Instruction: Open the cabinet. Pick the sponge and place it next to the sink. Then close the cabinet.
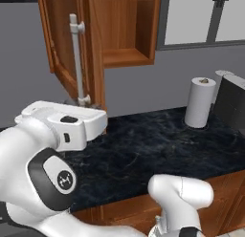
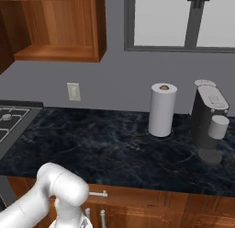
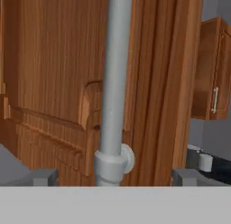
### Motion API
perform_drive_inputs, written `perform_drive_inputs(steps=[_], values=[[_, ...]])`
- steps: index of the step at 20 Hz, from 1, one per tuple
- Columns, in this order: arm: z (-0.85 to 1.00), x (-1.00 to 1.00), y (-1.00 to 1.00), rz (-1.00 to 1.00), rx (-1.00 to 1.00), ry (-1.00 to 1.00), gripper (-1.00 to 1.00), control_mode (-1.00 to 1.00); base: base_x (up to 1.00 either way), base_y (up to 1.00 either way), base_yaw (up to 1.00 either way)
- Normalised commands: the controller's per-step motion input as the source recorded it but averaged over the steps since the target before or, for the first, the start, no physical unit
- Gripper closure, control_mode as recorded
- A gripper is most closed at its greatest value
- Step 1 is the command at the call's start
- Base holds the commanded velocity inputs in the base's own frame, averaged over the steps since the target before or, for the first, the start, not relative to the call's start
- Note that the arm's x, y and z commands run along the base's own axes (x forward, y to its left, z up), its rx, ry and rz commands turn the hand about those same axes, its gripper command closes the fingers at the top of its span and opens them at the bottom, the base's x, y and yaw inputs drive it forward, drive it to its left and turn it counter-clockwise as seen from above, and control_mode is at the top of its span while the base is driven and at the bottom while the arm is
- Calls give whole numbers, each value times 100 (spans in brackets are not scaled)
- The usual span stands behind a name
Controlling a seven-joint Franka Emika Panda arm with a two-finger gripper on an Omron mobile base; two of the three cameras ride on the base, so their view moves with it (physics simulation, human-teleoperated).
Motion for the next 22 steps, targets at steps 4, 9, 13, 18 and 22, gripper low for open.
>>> perform_drive_inputs(steps=[4,9,13,18,22], values=[[0,2,-97,35,-5,2,-100,-100,0,0,0],[0,9,-100,26,-7,4,-100,-100,0,0,0],[0,74,-69,6,-3,9,-100,-100,0,0,0],[0,86,-45,0,-2,8,-100,-100,0,0,0],[0,91,-25,-11,-3,8,-100,-100,0,0,0]])
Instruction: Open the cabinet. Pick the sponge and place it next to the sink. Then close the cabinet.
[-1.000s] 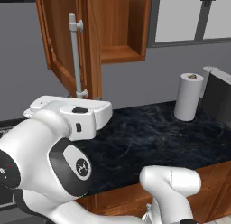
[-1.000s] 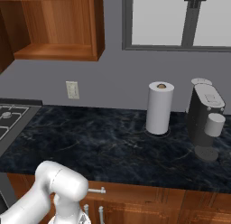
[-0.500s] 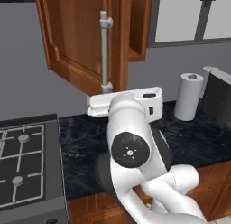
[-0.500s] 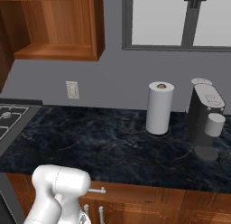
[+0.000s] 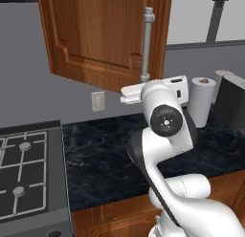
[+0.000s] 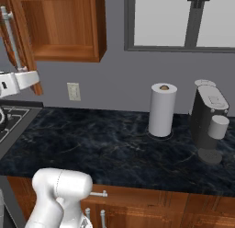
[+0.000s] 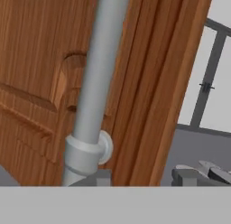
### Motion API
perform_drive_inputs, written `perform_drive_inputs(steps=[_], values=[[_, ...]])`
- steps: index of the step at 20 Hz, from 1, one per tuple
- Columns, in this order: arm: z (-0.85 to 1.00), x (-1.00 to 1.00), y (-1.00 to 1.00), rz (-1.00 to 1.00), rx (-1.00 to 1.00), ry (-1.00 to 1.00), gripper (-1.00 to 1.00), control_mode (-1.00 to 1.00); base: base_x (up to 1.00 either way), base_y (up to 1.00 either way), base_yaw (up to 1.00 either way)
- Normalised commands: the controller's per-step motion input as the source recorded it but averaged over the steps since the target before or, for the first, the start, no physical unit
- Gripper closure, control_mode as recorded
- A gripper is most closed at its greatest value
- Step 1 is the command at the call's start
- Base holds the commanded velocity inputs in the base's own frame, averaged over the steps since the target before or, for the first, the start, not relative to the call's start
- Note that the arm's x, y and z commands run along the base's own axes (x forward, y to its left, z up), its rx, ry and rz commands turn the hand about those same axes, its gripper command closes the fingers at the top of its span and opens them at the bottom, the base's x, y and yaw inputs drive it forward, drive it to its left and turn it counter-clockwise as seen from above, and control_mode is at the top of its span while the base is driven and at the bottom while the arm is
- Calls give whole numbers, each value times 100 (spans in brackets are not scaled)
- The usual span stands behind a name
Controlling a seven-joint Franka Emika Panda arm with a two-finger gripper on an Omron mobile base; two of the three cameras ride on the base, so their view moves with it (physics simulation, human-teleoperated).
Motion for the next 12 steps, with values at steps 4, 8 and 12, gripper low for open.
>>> perform_drive_inputs(steps=[4,8,12], values=[[0,84,-3,-14,0,5,-100,-100,0,0,0],[0,78,0,-12,0,0,-100,-100,0,0,0],[0,73,0,-11,0,0,-100,-100,0,0,0]])
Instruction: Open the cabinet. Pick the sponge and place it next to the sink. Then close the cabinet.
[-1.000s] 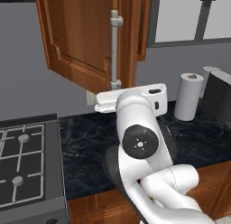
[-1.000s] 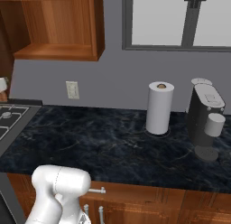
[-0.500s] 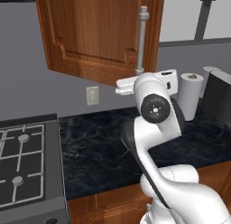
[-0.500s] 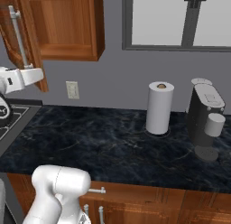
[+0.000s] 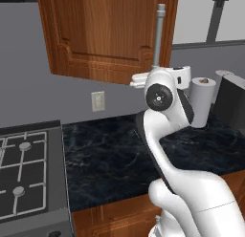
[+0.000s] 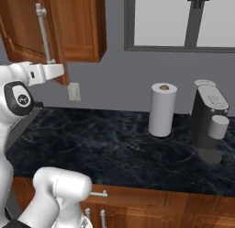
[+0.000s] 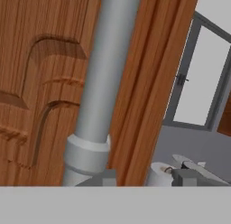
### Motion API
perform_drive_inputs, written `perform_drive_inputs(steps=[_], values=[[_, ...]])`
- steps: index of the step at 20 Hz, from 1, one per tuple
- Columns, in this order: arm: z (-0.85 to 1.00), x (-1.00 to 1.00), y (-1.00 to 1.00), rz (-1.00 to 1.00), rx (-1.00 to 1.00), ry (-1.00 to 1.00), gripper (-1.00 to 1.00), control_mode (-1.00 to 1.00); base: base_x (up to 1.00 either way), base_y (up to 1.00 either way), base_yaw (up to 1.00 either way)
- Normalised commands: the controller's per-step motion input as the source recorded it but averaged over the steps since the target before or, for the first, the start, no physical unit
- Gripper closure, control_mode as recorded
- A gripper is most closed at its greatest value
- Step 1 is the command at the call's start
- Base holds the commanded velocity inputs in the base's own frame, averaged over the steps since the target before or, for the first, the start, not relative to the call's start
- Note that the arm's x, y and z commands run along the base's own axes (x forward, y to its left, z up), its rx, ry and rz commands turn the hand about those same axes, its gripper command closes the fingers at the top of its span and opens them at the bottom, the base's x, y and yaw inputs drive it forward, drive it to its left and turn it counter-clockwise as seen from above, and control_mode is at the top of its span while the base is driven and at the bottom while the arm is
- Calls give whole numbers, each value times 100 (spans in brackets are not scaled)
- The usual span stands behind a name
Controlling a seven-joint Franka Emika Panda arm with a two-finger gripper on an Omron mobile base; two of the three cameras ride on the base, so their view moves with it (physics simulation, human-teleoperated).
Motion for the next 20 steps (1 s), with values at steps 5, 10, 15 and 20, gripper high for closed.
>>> perform_drive_inputs(steps=[5,10,15,20], values=[[0,66,0,-5,0,0,-100,-100,0,0,0],[0,75,0,-3,0,0,-100,-100,0,0,0],[0,68,0,0,0,0,-100,-100,0,0,0],[0,37,1,0,0,-2,-100,-100,0,0,0]])
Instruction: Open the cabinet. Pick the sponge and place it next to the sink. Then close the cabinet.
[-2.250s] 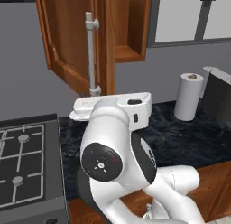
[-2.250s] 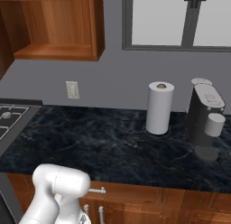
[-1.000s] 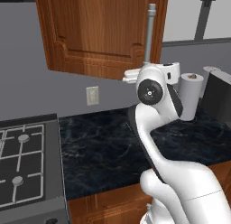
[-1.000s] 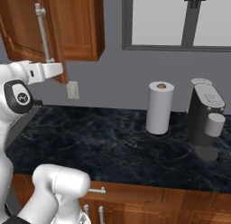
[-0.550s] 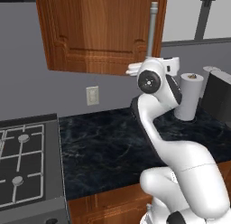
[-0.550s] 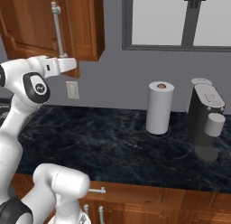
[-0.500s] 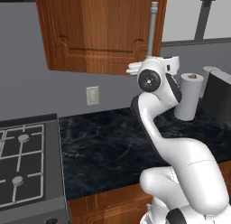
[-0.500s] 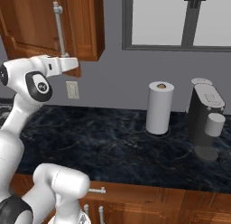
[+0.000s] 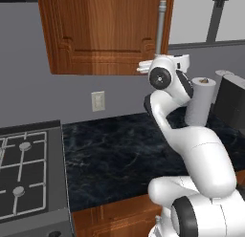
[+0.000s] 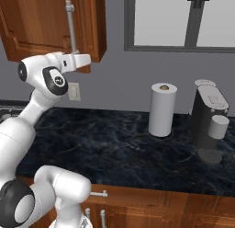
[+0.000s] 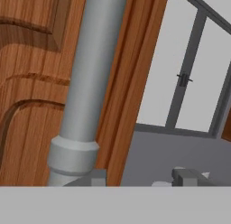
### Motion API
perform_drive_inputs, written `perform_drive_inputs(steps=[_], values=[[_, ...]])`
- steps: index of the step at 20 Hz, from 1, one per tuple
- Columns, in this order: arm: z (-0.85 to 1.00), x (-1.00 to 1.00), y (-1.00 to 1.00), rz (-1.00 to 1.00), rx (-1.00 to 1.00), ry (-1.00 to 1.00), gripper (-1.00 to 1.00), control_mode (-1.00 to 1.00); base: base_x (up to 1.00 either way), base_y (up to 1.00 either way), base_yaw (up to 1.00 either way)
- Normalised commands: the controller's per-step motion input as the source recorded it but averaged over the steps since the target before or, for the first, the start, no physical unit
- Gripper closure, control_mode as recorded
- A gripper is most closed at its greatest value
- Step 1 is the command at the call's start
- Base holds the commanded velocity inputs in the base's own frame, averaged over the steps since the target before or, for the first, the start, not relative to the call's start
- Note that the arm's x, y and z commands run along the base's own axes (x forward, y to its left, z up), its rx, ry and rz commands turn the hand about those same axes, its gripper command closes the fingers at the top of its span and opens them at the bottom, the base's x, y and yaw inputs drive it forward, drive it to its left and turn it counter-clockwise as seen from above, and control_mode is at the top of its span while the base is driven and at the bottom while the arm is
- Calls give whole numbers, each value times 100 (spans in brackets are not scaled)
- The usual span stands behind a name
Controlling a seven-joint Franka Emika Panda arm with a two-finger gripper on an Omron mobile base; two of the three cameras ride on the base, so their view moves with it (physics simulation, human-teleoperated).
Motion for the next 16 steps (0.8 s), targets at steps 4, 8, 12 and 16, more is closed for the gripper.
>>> perform_drive_inputs(steps=[4,8,12,16], values=[[0,46,3,0,0,-5,-100,-100,0,0,0],[0,56,0,1,0,-5,-100,-100,0,0,0],[0,66,2,2,0,-4,-100,-100,0,0,0],[0,58,6,3,0,-2,-100,-100,0,0,0]])
